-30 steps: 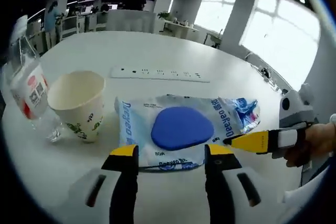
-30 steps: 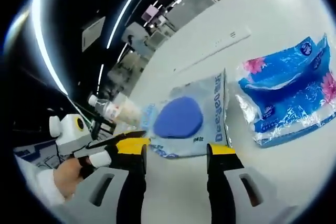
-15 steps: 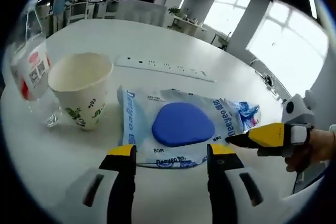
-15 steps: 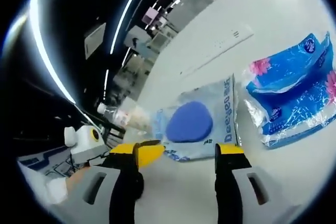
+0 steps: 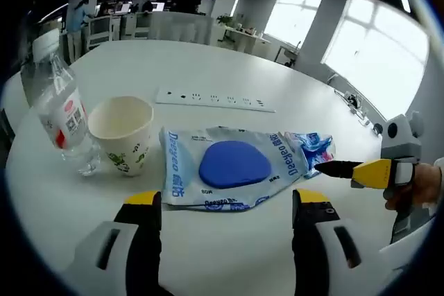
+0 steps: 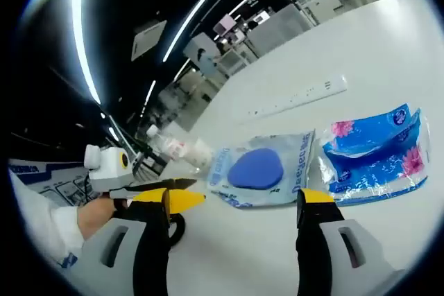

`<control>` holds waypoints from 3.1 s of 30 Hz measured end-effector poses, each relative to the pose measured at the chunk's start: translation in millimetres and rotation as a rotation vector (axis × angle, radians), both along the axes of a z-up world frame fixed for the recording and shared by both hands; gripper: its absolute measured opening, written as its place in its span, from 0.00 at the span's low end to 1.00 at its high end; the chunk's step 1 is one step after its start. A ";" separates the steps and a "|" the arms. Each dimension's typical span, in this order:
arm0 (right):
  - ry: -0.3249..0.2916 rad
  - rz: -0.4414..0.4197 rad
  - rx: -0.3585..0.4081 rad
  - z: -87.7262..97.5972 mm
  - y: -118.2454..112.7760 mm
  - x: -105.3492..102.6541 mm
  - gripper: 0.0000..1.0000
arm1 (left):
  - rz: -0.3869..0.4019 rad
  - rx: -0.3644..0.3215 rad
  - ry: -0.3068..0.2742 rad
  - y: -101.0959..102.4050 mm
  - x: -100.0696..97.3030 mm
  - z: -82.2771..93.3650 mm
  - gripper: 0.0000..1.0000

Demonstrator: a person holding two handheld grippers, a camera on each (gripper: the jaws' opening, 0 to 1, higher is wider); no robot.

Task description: Arrange the tabletop items into an orderly group along one side of the table until the central work area is clear of visible clutter.

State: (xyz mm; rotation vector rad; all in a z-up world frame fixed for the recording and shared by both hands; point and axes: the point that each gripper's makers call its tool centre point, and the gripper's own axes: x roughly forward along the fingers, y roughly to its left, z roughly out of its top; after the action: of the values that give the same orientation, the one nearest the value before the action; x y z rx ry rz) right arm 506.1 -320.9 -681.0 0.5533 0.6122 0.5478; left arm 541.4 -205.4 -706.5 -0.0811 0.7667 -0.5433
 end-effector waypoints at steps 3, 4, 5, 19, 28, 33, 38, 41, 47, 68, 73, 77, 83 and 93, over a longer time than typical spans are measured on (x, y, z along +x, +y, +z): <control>-0.012 0.001 -0.022 2.1 -5.8 -9.9 0.76 | -0.013 0.013 -0.013 3.2 -9.3 6.2 0.81; -0.016 0.001 -0.027 2.6 -8.6 -13.5 0.77 | -0.013 0.012 -0.013 4.7 -11.3 7.3 0.81; -0.019 0.000 -0.036 2.3 -11.2 -15.9 0.77 | -0.010 0.010 -0.015 5.9 -13.3 8.9 0.81; -0.064 0.015 -0.122 10.8 -48.2 -49.4 0.80 | -0.005 0.048 -0.049 36.5 -48.6 20.6 0.85; -0.068 0.011 -0.154 16.1 -76.3 -74.9 0.81 | 0.018 0.094 -0.046 65.0 -72.8 19.6 0.86; -0.066 -0.022 -0.166 16.7 -97.8 -87.2 0.82 | 0.044 0.086 -0.041 76.7 -81.5 19.7 0.85; -0.049 -0.054 -0.156 17.7 -114.6 -96.4 0.81 | 0.067 0.082 -0.033 88.1 -91.4 20.9 0.85; -0.039 -0.100 -0.129 18.6 -124.8 -99.1 0.81 | 0.079 0.087 -0.034 95.8 -96.3 21.1 0.85; -0.011 -0.110 -0.155 6.8 -130.7 -107.6 0.80 | 0.073 0.108 -0.024 102.4 -102.0 17.9 0.83; 0.054 -0.166 -0.120 -7.3 -129.6 -127.1 0.70 | -0.005 0.198 0.132 102.1 -132.7 -37.0 0.68; 0.096 -0.221 -0.082 -17.9 -136.4 -136.7 0.65 | -0.019 0.229 0.154 106.6 -131.6 -43.9 0.64; 0.108 -0.244 -0.066 -20.8 -135.5 -143.4 0.64 | -0.124 0.351 0.136 110.1 -129.0 -52.9 0.54; 0.136 -0.286 -0.072 -27.5 -135.5 -150.8 0.50 | -0.211 0.395 0.136 99.5 -126.6 -58.9 0.30; 0.136 -0.292 -0.054 -27.8 -136.1 -148.9 0.51 | -0.298 0.414 0.121 91.9 -125.3 -60.7 0.05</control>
State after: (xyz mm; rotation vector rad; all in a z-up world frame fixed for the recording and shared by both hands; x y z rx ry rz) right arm 357.3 -456.9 -708.8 0.6199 0.6591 0.2192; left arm 416.2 -113.5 -767.2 0.3919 1.0032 -0.6553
